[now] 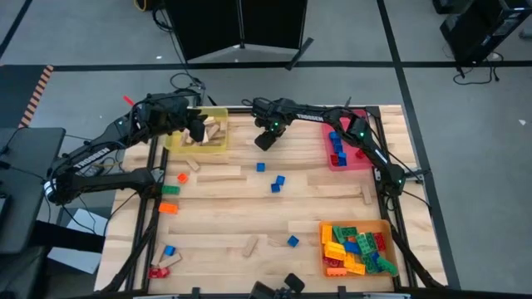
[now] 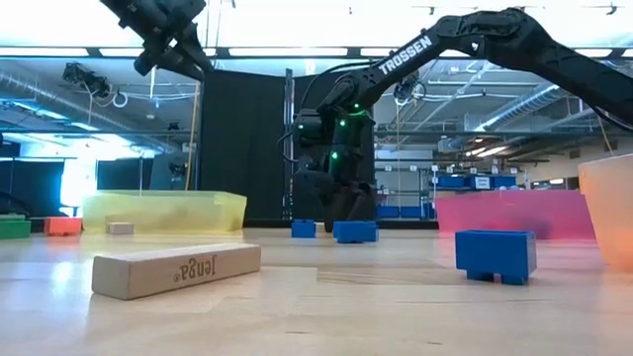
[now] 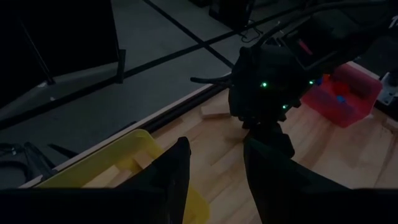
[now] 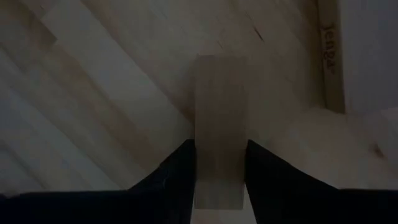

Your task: Sort blocks by size

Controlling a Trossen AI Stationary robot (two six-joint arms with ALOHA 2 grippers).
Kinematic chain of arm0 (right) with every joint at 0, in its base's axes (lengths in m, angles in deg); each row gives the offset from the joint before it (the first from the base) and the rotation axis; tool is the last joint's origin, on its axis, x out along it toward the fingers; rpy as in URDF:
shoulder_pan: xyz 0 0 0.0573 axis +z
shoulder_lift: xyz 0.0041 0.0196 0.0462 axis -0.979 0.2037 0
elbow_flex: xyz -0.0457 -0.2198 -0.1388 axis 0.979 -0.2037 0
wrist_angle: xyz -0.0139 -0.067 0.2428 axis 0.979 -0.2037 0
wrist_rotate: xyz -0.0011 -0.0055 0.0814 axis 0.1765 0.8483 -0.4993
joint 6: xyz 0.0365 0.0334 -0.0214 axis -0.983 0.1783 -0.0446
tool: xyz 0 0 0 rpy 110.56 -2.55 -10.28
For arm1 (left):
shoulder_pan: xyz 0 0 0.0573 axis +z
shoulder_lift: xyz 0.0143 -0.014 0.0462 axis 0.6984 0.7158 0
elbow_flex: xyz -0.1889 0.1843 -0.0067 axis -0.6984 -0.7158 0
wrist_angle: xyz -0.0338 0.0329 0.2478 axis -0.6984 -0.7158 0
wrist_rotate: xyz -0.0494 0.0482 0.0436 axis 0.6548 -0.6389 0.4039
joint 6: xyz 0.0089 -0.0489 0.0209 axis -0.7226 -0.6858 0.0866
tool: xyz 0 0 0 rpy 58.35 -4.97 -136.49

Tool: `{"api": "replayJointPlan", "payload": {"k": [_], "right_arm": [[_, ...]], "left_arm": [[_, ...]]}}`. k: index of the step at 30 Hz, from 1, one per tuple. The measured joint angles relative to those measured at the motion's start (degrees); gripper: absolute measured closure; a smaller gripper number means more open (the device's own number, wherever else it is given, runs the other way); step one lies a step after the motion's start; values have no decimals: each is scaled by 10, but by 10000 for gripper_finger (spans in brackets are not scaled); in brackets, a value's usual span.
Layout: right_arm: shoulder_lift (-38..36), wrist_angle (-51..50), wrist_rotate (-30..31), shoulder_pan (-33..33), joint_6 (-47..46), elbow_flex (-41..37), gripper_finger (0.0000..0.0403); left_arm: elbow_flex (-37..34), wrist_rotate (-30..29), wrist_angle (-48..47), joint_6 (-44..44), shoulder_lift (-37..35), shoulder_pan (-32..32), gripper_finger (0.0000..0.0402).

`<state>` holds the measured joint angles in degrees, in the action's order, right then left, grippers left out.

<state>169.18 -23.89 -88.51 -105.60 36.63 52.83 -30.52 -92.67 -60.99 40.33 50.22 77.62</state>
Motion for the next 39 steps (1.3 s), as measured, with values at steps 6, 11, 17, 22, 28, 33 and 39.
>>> {"api": "replayJointPlan", "payload": {"k": [6,11,17,22,28,33,39], "right_arm": [[-6,-8,-1,0,0,-2,280],[-43,-26,-1,1,1,-6,280],[-115,-31,-3,16,19,-4,280],[-186,24,-13,31,29,-4,280],[-253,122,-28,49,31,-3,277],[-287,194,-49,65,46,-3,277],[-298,254,-94,85,60,-3,277]], "left_arm": [[0,4,0,0,0,0,245],[0,6,0,0,0,0,245],[0,7,1,0,0,0,245],[0,8,30,0,0,0,245],[0,85,94,-1,0,0,245],[0,165,172,18,4,0,245],[1,246,248,47,19,-1,245]]}}
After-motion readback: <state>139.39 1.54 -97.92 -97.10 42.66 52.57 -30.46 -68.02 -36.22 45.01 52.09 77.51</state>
